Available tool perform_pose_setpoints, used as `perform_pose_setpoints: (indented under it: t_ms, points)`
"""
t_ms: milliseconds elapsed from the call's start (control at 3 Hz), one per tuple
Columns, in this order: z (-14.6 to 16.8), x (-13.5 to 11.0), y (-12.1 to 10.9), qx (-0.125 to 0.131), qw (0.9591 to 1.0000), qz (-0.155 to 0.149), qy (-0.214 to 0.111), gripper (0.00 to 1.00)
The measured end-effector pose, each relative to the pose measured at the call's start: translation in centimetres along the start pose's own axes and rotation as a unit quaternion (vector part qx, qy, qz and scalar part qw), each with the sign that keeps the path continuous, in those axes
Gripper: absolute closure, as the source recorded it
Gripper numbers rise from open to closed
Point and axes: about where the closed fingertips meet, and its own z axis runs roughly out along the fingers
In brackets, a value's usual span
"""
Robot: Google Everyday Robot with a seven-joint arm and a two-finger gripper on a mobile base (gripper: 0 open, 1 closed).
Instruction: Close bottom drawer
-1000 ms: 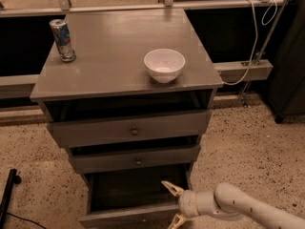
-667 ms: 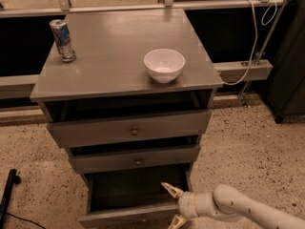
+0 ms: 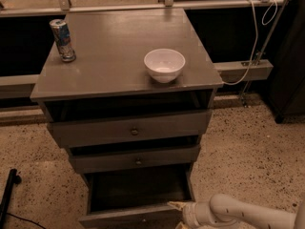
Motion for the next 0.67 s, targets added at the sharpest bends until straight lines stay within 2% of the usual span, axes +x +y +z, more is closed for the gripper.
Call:
perform_pose_setpoints:
  t_ms: [333,667]
  points:
    - [0.8,3.1,1.3,0.002,0.9993,0.015,0.034,0.5]
    - [2.5,6.7,2.8,0.007,0.9989,0.024,0.039,0.73]
